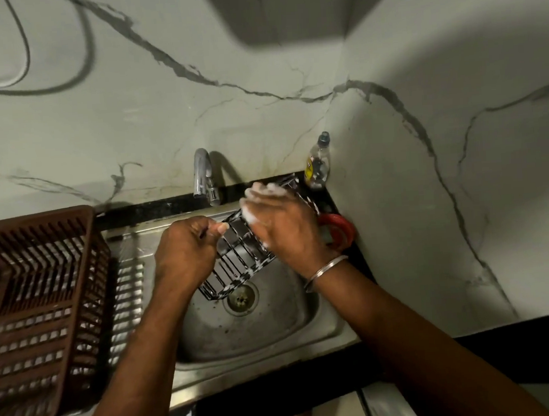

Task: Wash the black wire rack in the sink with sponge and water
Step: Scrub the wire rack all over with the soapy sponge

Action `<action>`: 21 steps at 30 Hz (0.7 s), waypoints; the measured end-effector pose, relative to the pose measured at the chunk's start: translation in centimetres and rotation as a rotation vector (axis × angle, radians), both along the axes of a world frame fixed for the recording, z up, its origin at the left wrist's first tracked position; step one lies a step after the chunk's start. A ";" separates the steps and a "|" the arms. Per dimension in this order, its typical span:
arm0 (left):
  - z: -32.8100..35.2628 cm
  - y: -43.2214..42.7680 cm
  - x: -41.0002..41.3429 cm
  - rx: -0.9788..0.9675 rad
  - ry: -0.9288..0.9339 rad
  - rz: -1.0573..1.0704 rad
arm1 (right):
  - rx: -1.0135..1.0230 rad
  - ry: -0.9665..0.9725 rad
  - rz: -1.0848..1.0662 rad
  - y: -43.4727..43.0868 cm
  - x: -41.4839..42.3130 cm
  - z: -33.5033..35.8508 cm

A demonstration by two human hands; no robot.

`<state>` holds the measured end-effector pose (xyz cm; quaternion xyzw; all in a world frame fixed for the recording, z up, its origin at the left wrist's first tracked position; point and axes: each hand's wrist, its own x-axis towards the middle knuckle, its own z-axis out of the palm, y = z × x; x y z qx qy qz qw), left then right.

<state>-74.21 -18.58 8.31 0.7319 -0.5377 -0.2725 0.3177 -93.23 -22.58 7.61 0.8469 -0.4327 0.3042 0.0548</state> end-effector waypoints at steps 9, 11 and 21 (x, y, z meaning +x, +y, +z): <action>-0.3 0.0 -0.2 0.005 0.017 0.005 | 0.116 -0.124 -0.127 -1.0 -1.2 1.5; -0.4 0.2 -0.1 0.012 0.036 0.007 | 0.113 -0.200 -0.238 -2.0 -2.4 2.1; -1.1 0.4 0.9 -0.045 0.158 0.003 | 0.441 -0.810 -0.344 -4.7 -4.5 1.7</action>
